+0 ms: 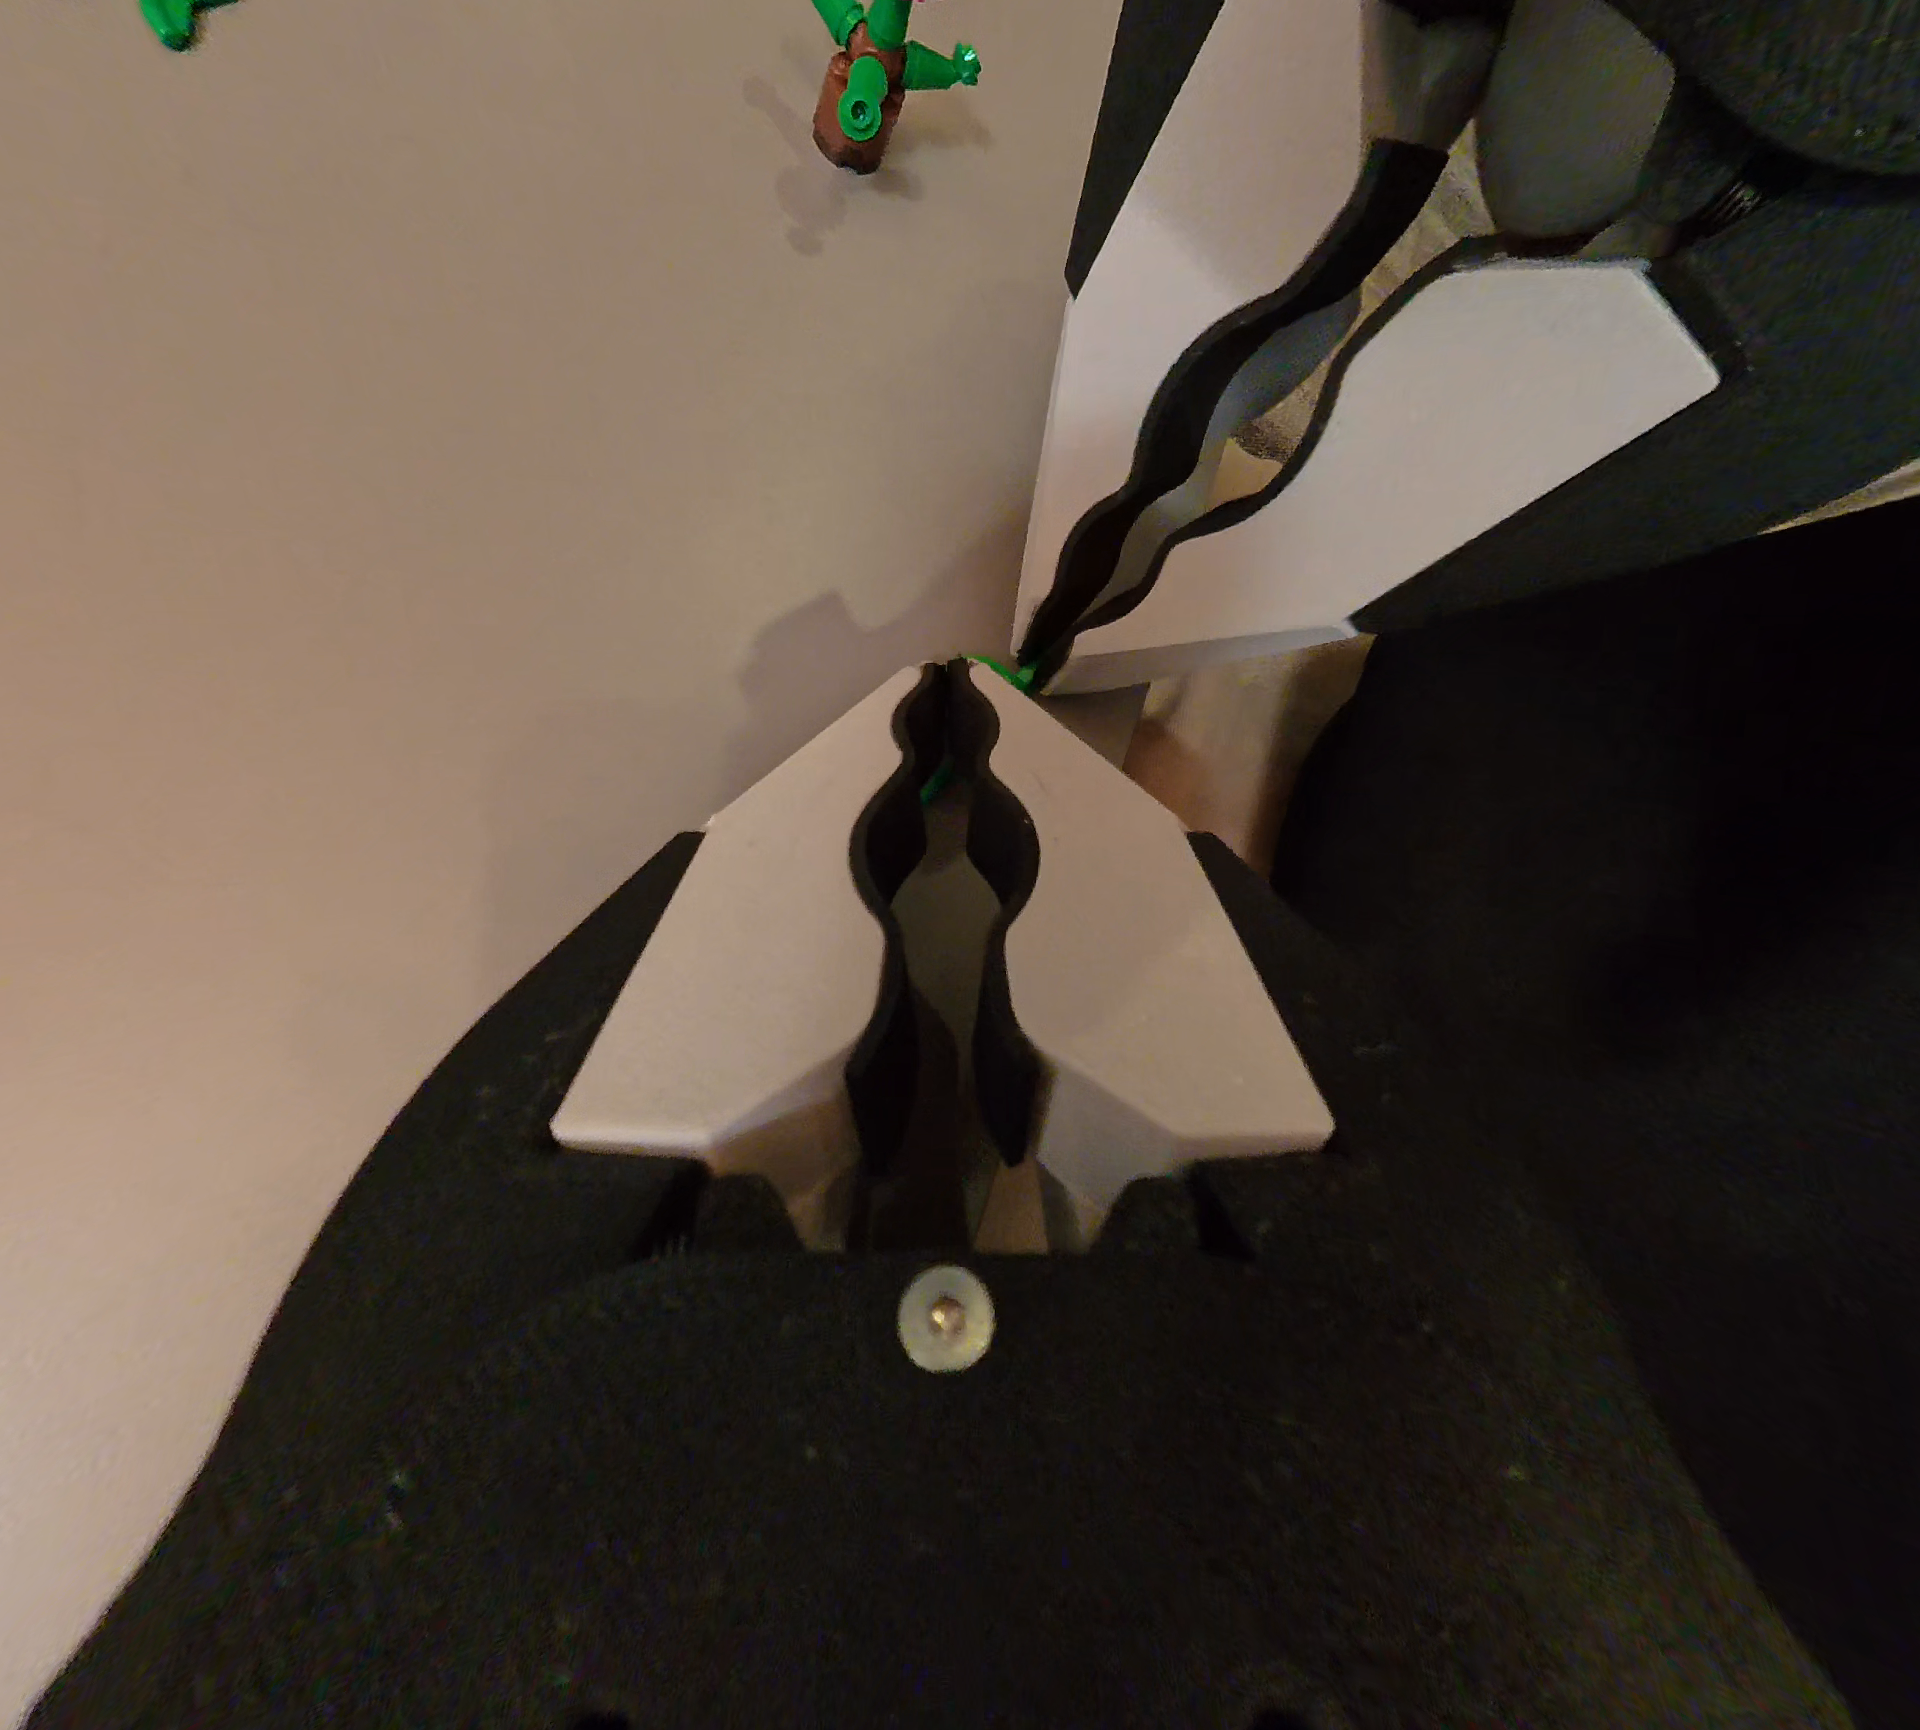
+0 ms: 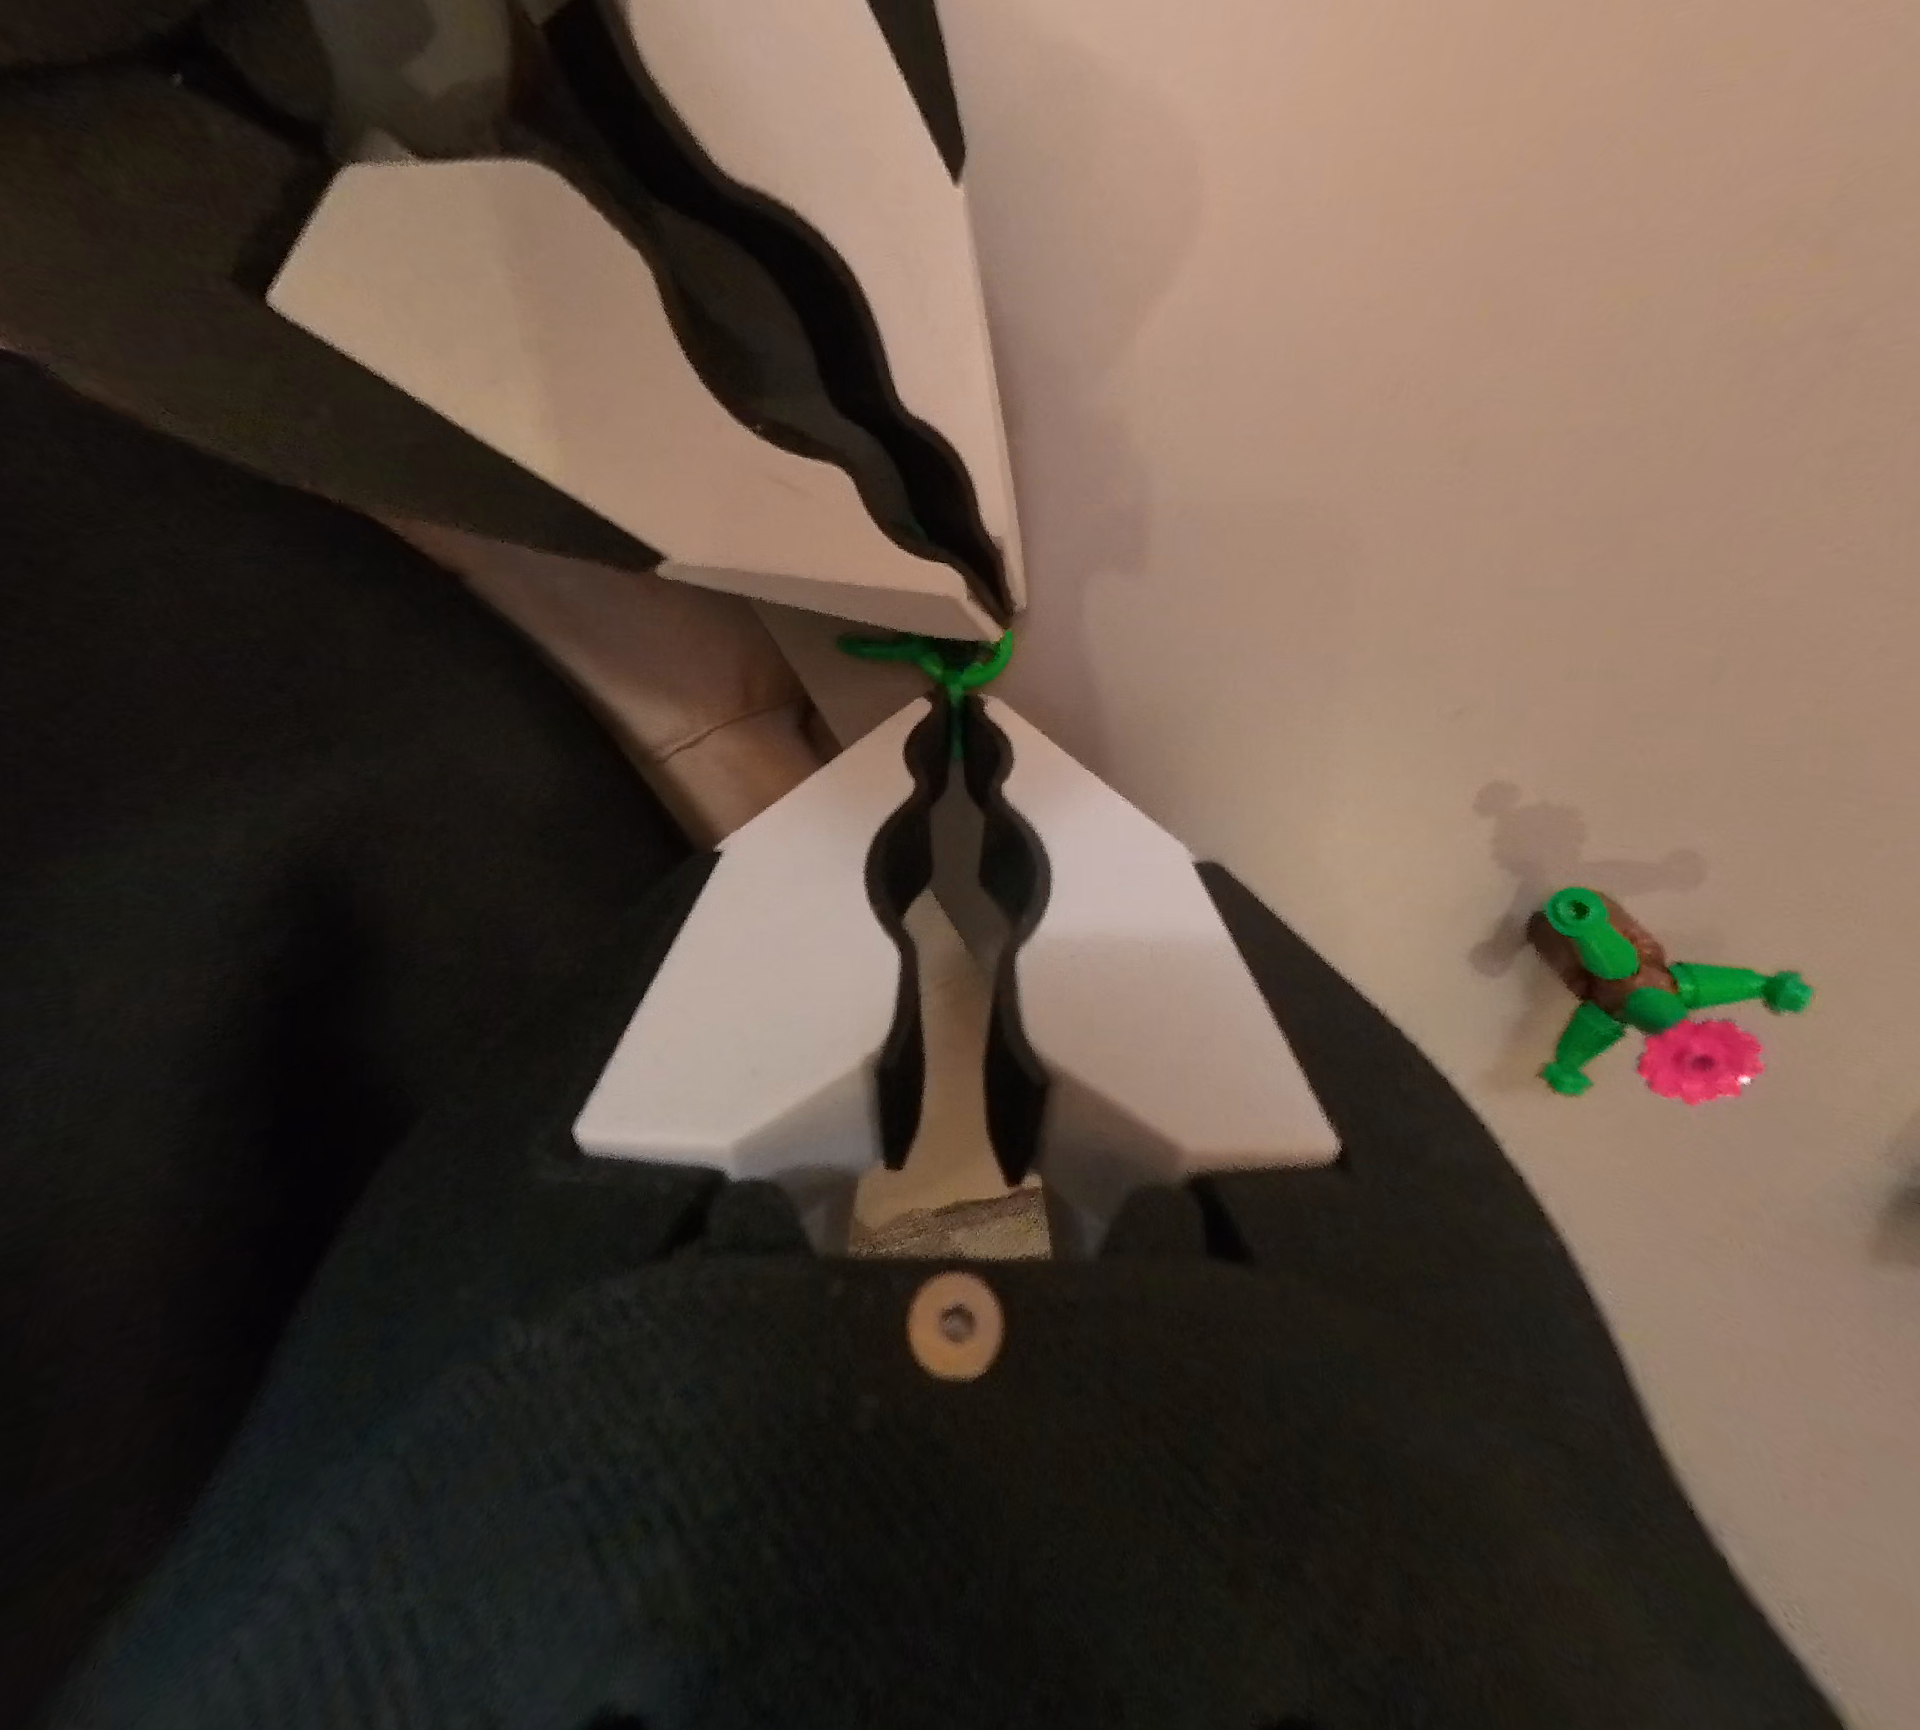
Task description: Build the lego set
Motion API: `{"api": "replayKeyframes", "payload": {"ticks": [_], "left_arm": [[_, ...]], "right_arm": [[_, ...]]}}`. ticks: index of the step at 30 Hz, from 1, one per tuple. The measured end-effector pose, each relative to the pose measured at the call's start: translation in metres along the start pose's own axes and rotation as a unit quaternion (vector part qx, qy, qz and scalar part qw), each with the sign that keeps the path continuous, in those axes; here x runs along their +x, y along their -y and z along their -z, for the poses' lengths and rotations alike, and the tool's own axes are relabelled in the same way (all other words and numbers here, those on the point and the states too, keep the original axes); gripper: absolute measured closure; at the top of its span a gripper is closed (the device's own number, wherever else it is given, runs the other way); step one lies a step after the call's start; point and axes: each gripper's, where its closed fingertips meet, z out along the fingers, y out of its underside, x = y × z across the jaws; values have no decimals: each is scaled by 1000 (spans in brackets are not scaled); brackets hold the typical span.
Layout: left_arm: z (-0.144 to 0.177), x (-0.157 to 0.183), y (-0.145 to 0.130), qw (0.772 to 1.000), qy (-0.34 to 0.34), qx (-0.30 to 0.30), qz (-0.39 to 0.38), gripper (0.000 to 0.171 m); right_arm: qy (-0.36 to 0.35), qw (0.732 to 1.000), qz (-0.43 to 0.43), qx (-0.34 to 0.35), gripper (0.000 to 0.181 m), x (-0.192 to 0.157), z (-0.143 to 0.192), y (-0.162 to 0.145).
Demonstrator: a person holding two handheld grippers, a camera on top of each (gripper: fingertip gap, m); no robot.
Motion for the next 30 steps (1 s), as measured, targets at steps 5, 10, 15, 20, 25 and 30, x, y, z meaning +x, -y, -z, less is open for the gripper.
{"api": "replayKeyframes", "payload": {"ticks": [5, 10, 15, 20, 25, 30], "left_arm": [[1, 0, 1, 1000, -2, 3, -3, 168], [4, -1, 0, 1000, -9, 6, 6, 169], [6, -3, 0, 1000, -9, 4, 11, 169], [6, -2, -1, 1000, -20, 1, 23, 169], [4, 6, -4, 998, -45, -8, 42, 171], [7, -3, 0, 999, -16, 6, 31, 171]], "right_arm": [[-16, 1000, -17, -5, 181, 0, 0, 0], [-51, 999, -4, 1, 180, 1, 1, 2], [-86, 996, 30, 0, 180, 4, 1, 4], [-99, 994, 54, -8, 180, 5, 1, 3], [-131, 987, 84, -39, 181, 13, 2, 3], [-137, 983, 113, -49, 181, 15, 2, 4]]}}
